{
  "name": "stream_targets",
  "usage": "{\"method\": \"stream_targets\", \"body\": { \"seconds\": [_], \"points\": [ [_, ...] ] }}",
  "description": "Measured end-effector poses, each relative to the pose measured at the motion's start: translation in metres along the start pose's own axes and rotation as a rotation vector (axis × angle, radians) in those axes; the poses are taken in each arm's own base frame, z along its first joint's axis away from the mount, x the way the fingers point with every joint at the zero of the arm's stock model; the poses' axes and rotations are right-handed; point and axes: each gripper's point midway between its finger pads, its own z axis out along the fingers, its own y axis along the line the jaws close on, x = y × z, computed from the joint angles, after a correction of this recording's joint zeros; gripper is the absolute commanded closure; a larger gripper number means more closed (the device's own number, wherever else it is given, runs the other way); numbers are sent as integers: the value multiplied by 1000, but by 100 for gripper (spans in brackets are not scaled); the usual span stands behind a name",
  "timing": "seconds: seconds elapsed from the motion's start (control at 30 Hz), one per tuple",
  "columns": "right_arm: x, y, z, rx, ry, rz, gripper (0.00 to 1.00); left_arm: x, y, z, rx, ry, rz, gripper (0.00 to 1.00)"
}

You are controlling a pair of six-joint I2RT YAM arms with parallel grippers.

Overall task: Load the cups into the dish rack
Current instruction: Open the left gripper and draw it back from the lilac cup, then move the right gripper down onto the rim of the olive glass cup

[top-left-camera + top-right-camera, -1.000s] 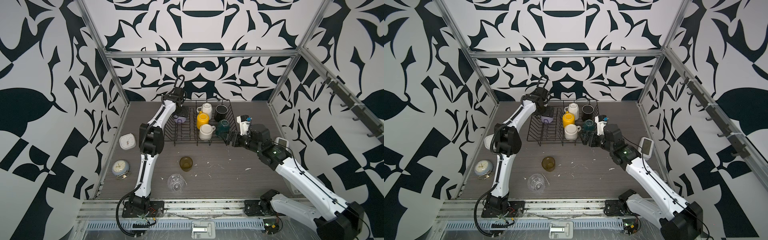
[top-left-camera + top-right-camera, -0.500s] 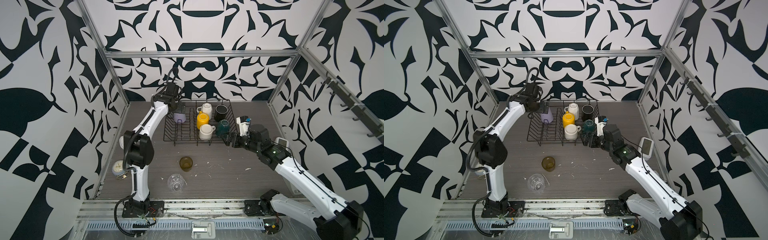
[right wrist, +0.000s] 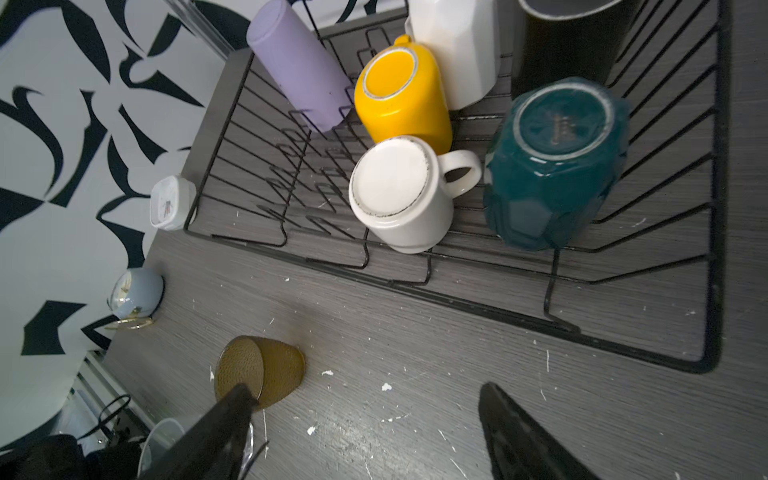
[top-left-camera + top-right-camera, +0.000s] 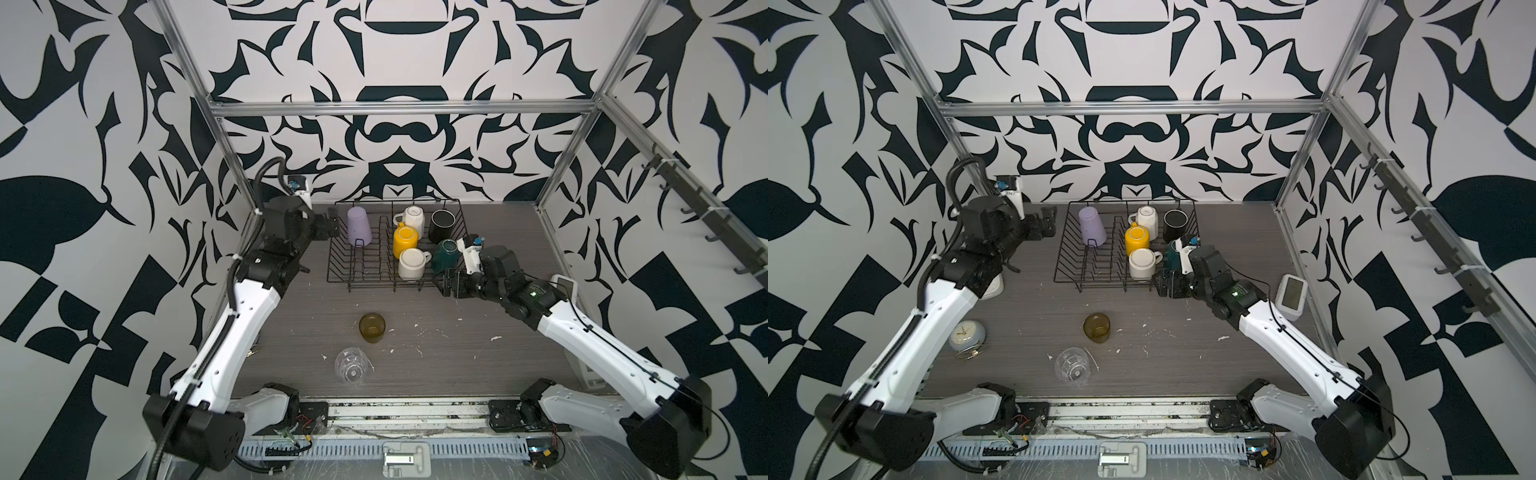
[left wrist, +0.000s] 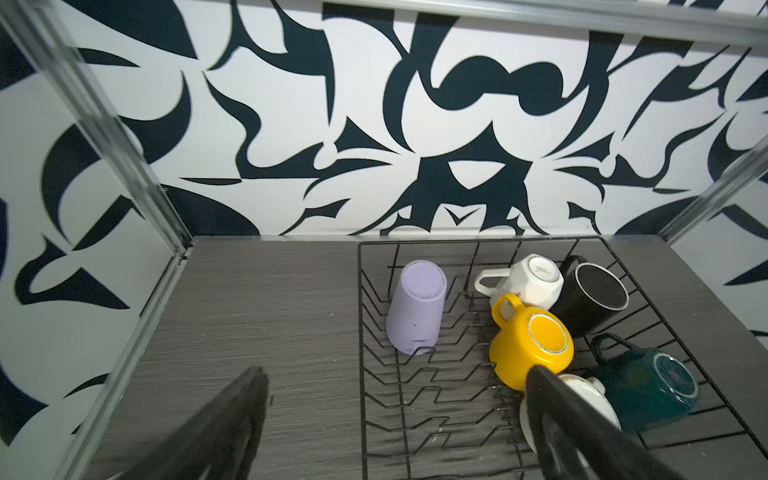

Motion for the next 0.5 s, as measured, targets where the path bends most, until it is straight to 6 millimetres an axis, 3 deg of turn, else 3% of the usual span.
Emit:
{"method": "stream_targets", "body": {
  "seconds": [0.23,0.5],
  "points": [
    [27,45,13,2,95,-164,14,16,18,-15,-20,-42,-4,1],
    [69,75,14,-1,171,-275,23,25,35,-21,-60,-85,-12,1]
  ]
}}
